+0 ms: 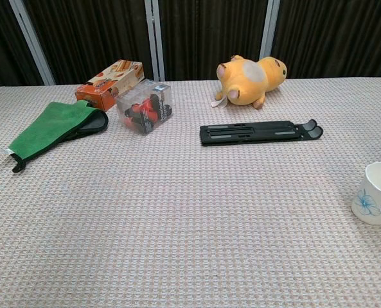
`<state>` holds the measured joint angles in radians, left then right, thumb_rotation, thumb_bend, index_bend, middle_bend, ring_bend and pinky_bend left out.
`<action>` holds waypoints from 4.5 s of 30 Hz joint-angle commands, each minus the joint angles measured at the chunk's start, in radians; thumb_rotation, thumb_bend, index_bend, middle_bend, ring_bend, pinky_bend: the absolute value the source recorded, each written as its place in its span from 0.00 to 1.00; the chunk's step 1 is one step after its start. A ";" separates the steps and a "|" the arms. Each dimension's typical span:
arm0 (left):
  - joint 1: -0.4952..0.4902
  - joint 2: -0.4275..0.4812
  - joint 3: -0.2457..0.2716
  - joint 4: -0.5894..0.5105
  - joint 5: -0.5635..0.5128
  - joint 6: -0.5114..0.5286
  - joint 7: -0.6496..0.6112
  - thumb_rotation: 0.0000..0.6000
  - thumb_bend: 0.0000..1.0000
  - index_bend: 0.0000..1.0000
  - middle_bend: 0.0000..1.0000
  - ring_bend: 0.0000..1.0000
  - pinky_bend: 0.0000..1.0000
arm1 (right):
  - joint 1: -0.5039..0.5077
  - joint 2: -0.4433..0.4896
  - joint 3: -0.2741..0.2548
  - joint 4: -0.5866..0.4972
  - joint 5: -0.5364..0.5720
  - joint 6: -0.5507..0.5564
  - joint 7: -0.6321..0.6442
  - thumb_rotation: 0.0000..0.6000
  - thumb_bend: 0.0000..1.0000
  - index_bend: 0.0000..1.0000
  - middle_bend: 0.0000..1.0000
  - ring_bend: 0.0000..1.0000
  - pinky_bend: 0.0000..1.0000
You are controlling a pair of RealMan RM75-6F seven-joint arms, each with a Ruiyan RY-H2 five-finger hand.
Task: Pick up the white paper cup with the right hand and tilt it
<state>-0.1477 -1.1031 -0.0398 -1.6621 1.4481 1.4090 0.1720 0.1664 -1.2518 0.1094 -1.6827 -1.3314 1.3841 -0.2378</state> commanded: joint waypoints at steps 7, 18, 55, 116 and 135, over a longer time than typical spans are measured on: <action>0.003 -0.001 0.002 -0.001 0.003 0.005 0.002 1.00 0.00 0.00 0.00 0.00 0.00 | -0.005 0.005 -0.002 0.000 -0.012 0.009 0.014 1.00 0.13 0.01 0.00 0.00 0.00; -0.002 -0.001 -0.002 -0.001 -0.006 -0.003 0.007 1.00 0.00 0.00 0.00 0.00 0.00 | -0.003 0.010 -0.006 -0.022 -0.033 0.016 0.012 1.00 0.13 0.01 0.00 0.00 0.00; -0.002 0.002 0.001 -0.002 0.000 -0.005 0.003 1.00 0.00 0.00 0.00 0.00 0.00 | 0.164 0.075 0.001 -0.274 0.230 -0.263 -0.144 1.00 0.09 0.14 0.00 0.00 0.00; -0.005 -0.001 -0.002 -0.005 -0.010 -0.008 0.012 1.00 0.00 0.00 0.00 0.00 0.00 | 0.332 -0.161 0.100 -0.186 0.481 -0.257 -0.132 1.00 0.20 0.46 0.14 0.00 0.00; -0.006 0.000 -0.001 -0.005 -0.009 -0.009 0.012 1.00 0.00 0.00 0.00 0.00 0.00 | 0.367 -0.199 0.122 -0.045 0.607 -0.281 -0.119 1.00 0.20 0.46 0.15 0.00 0.00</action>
<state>-0.1534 -1.1030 -0.0410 -1.6673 1.4391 1.4005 0.1837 0.5319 -1.4510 0.2288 -1.7404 -0.7415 1.1114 -0.3625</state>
